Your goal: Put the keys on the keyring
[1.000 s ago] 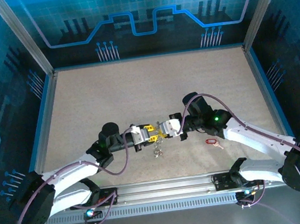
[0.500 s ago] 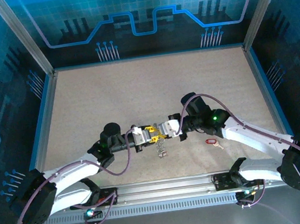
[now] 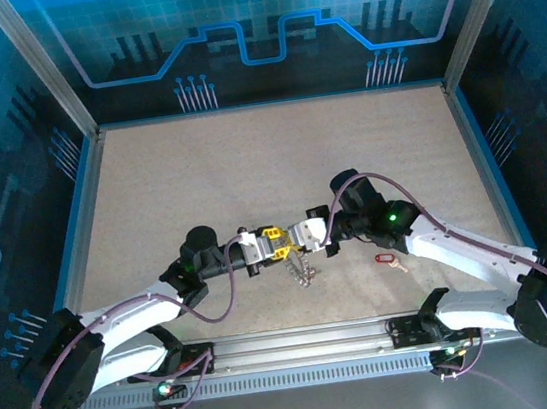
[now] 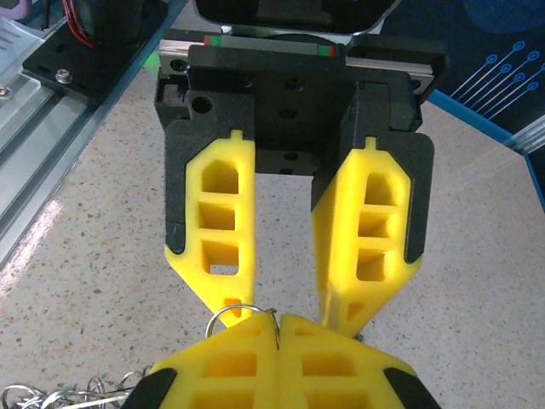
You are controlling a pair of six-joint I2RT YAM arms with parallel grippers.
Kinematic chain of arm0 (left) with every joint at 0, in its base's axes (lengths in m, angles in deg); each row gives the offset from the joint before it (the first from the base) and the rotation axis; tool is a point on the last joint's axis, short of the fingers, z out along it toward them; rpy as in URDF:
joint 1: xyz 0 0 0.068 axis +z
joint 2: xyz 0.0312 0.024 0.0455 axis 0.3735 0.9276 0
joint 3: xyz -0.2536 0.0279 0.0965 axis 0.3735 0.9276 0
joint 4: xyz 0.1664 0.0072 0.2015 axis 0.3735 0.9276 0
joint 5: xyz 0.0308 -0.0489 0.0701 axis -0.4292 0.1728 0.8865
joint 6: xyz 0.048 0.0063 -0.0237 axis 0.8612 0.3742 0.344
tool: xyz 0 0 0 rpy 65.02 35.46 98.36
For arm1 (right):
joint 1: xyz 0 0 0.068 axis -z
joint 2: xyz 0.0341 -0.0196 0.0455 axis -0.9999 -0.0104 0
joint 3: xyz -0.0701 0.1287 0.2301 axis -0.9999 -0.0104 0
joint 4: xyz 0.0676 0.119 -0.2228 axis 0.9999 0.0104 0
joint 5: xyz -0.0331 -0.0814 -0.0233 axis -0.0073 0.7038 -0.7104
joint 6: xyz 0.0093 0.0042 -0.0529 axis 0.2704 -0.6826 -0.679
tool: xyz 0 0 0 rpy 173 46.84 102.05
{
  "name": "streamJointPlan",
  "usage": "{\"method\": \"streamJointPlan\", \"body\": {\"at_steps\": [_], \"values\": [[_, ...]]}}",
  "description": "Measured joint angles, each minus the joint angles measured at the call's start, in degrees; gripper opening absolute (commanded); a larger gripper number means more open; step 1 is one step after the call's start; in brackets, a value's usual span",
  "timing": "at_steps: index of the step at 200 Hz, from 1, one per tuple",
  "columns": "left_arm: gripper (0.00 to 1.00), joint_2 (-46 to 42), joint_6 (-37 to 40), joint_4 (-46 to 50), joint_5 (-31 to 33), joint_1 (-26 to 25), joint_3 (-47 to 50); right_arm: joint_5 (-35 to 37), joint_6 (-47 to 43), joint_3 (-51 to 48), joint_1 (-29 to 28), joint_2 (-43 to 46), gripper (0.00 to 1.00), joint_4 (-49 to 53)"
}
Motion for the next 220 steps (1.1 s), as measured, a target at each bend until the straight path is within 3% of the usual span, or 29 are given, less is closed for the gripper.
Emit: {"method": "streamJointPlan", "body": {"at_steps": [57,82,89,102,130,147,220], "values": [[0.21,0.0,-0.6,-0.5,-0.5,-0.3,0.2,-0.3,0.0,-0.3,0.0,0.2,0.00,-0.2],[0.06,0.2,-1.1,-0.9,-0.6,-0.4,0.2,-0.2,0.0,-0.3,0.0,0.2,0.00,-0.4],[0.00,0.3,-1.3,-1.0,-0.8,-0.5,0.2,0.0,0.0,-0.3,0.0,0.2,0.10,-0.6],[0.00,0.5,-1.2,-1.5,-0.7,-0.5,0.3,0.3,0.2,-0.3,0.0,0.2,0.22,-0.5],[0.00,0.7,-1.3,-2.6,-0.8,-0.6,0.6,0.7,0.0,-0.3,-0.1,0.8,0.27,-0.8],[0.00,0.7,-1.3,-3.6,-0.8,-0.7,0.6,0.9,-0.1,-0.4,-0.2,1.6,0.48,-0.8],[0.00,-0.5,3.8,-0.9,-1.0,-0.7,0.5,2.6,2.3,-3.6,-0.2,7.4,0.48,0.1]]}}
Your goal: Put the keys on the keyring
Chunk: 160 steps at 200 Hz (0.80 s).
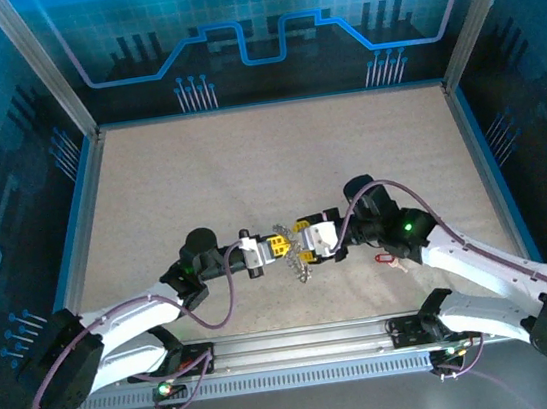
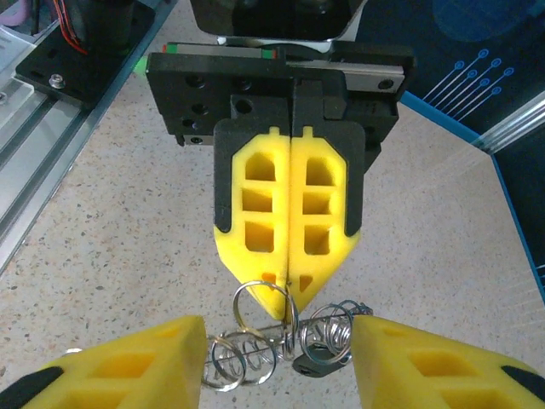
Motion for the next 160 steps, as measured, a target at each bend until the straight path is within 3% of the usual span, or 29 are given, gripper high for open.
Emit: {"method": "streamJointPlan", "body": {"at_steps": [98,160], "values": [[0.00,-3.1,-1.6,0.7,1.2,0.0,0.0,-2.5,11.6,-4.5,0.1,0.1,0.50,-6.0],[0.00,-3.2,-3.2,0.3,3.7,-0.4,0.0,-5.0,13.0,-7.5,0.7,3.7,0.46,-8.6]]}}
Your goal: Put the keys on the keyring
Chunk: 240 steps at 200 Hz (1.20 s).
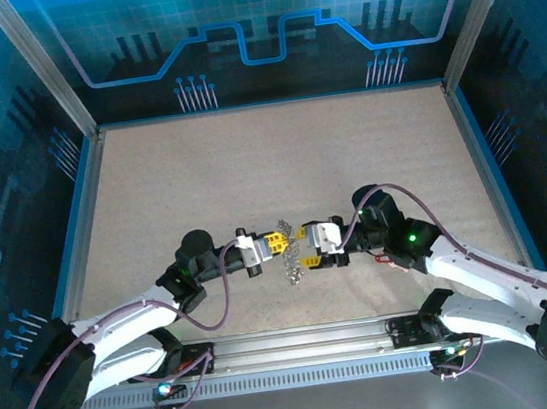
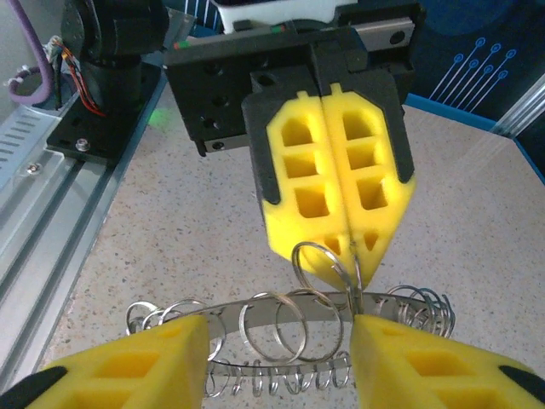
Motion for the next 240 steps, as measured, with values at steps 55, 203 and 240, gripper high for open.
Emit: {"method": "streamJointPlan", "body": {"at_steps": [55,203,240], "values": [[0.00,0.0,-0.1,-0.5,3.0,0.0,0.0,-0.5,-0.2,-0.9,-0.7,0.4,0.53,0.0],[0.00,0.7,-0.2,-1.7,1.8,0.0,-0.8,4.5,-7.1,1.1,-2.7,-0.7,0.46,-1.7],[0.00,0.7,-0.2,-1.7,1.8,0.0,-0.8,5.7,-8.1,1.1,-2.7,1.2,0.40,-1.9]]}}
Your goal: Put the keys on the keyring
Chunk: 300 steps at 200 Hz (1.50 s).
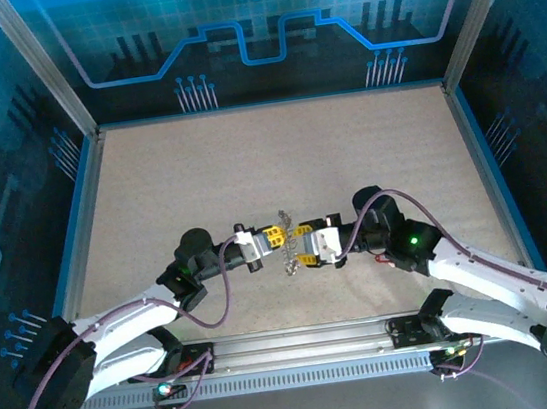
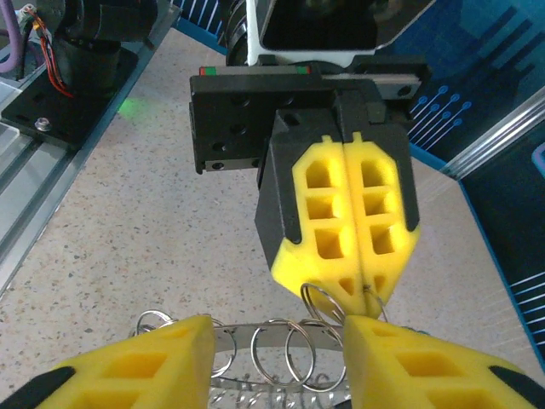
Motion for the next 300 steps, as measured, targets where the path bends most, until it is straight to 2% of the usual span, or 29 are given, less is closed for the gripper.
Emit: {"method": "streamJointPlan", "body": {"at_steps": [44,61,157,223,300], "values": [[0.00,0.0,-0.2,0.0,-0.2,0.0,0.0,1.4,-1.9,0.0,-0.3,0.0,0.35,0.1],[0.00,0.0,-0.2,0.0,-0.5,0.0,0.0,2.2,-3.1,0.4,-1.1,-0.5,0.29,0.6],[0.00,0.0,-0.4,0.0,-1.0,0.0,0.0,4.9,-8.5,5.3,-1.8,-0.5,0.28,5.6],[0.00,0.0,-0.8,0.0,-1.6,0.0,0.0,8.7,-11.2,8.8,-2.3,-4.3,0.25,8.1],[0.00,0.0,-1.2,0.5,-1.7,0.0,0.0,14.0,-14.2,8.8,-6.1,-5.1,0.23,8.5]]}}
